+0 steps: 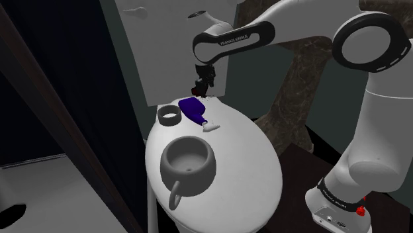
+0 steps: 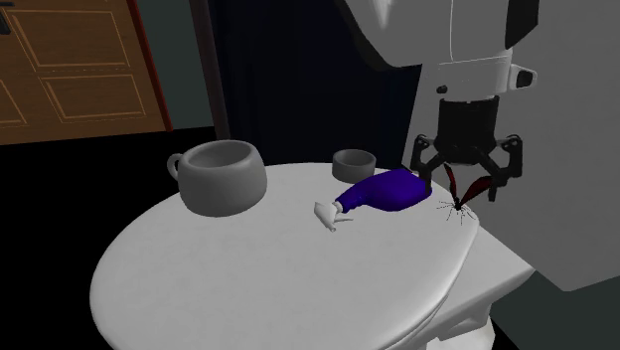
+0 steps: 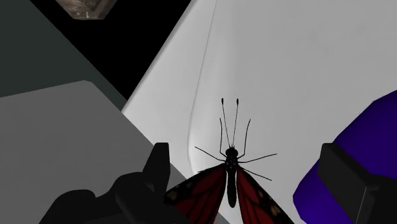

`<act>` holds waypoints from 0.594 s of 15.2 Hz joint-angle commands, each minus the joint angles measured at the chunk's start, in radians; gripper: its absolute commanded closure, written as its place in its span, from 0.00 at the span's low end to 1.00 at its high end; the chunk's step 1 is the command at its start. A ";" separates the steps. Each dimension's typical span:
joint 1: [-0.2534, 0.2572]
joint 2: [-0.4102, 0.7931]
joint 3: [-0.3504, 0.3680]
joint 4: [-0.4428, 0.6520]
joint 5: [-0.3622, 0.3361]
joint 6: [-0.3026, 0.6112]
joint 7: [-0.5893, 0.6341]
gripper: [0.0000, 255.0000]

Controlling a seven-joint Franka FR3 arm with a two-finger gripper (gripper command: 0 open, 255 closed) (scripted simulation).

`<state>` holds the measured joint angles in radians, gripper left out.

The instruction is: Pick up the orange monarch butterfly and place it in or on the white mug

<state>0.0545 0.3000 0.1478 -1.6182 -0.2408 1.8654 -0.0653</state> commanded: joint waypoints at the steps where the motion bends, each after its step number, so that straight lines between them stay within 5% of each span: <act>1: -0.003 0.006 -0.002 -0.017 -0.003 0.023 -0.001 0.00; 9: -0.008 0.015 -0.006 -0.052 -0.007 0.067 0.003 0.00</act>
<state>0.0466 0.3138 0.1422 -1.6692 -0.2481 1.9324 -0.0627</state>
